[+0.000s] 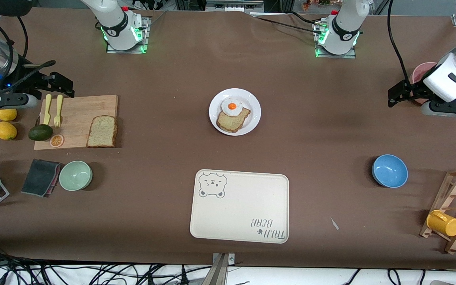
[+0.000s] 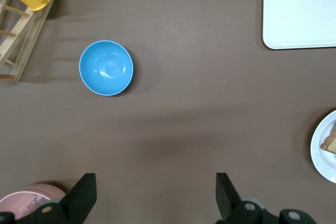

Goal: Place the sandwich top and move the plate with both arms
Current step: 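Move the right gripper down to the bread slice on the cutting board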

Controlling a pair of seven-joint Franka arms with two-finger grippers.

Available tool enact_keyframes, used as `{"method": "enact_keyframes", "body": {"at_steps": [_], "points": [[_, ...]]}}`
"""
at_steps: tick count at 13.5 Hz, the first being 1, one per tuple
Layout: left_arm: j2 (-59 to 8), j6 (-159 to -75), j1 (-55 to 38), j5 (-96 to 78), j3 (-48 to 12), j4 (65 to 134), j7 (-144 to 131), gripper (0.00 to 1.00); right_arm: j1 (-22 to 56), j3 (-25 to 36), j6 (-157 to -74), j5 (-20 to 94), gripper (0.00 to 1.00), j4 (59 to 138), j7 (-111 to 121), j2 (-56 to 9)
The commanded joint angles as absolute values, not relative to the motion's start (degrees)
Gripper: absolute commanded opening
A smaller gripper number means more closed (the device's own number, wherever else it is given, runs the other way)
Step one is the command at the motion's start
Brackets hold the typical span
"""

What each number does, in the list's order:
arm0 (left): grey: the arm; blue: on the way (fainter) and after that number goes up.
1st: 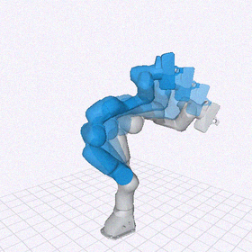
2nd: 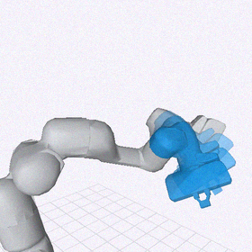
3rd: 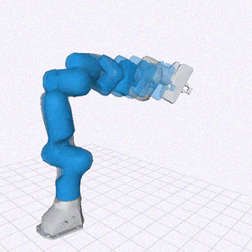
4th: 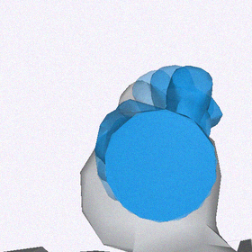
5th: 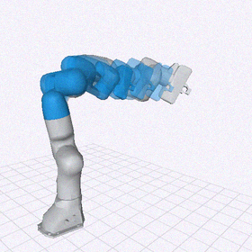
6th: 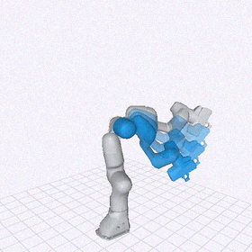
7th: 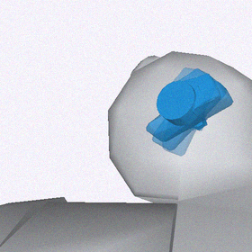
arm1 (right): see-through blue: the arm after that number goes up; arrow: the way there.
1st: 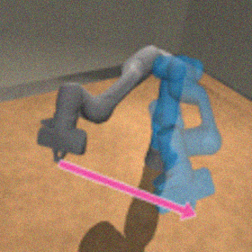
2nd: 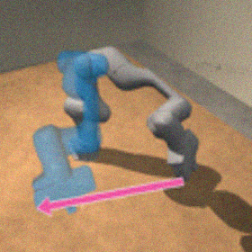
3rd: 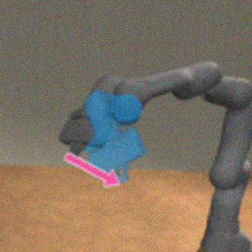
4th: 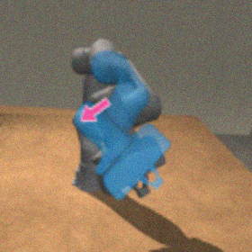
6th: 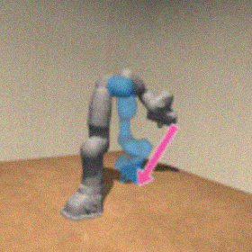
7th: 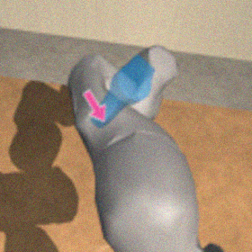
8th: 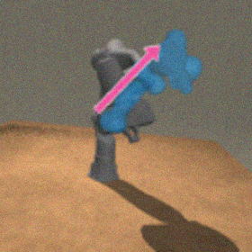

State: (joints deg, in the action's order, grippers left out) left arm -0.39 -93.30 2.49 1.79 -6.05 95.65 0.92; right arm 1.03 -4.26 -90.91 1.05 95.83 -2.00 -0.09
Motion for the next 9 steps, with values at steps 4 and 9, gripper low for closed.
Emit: {"method": "enact_keyframes", "body": {"at_steps": [4, 9], "points": [[0.09, -93.60, 2.81, 1.85, -6.24, 95.89, 1.32, 1.00, 1.05, -4.57, -89.56, 0.97, 1.00, 94.75, -1.67, -0.35], [0.09, -93.69, 2.81, 1.85, -6.24, 95.89, 1.32, 1.00, 1.23, -4.75, -92.62, -0.17, 1.00, 100.10, -1.76, -0.26]]}}
